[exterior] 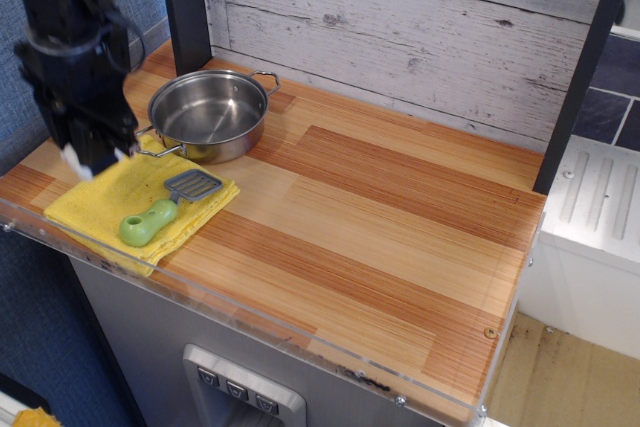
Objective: PICK UP THE BRUSH AND PUT ANOTHER SIDE OF THE TABLE
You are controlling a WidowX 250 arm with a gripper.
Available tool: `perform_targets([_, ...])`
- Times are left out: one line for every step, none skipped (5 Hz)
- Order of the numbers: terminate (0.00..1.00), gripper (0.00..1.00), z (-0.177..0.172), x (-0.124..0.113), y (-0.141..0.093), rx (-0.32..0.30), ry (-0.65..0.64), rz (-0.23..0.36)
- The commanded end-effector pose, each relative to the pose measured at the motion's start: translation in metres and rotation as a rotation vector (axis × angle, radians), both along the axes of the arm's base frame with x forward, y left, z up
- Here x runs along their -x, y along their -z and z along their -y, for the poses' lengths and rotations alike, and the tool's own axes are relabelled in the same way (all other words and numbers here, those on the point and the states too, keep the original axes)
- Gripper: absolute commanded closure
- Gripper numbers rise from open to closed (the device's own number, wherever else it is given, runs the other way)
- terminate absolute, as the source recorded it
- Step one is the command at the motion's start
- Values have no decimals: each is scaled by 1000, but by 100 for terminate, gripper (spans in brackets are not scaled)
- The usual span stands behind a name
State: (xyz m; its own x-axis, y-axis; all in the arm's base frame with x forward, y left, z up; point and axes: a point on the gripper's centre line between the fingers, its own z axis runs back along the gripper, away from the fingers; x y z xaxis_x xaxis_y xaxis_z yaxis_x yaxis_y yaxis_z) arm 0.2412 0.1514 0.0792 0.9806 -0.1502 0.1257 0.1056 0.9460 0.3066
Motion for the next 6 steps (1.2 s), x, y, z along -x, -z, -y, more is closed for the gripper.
perform_targets([0, 100, 19, -15, -41, -2, 57, 124])
perform_targets([0, 100, 46, -37, -48, 27, 130, 161])
perform_targets([0, 100, 82, -62, -57, 48, 207, 202])
perform_targets([0, 100, 120, -81, -58, 83, 292, 239])
perform_targets([0, 100, 157, -95, -46, 115, 363, 233])
perform_targets([0, 100, 175, -103, -31, 155, 390, 227])
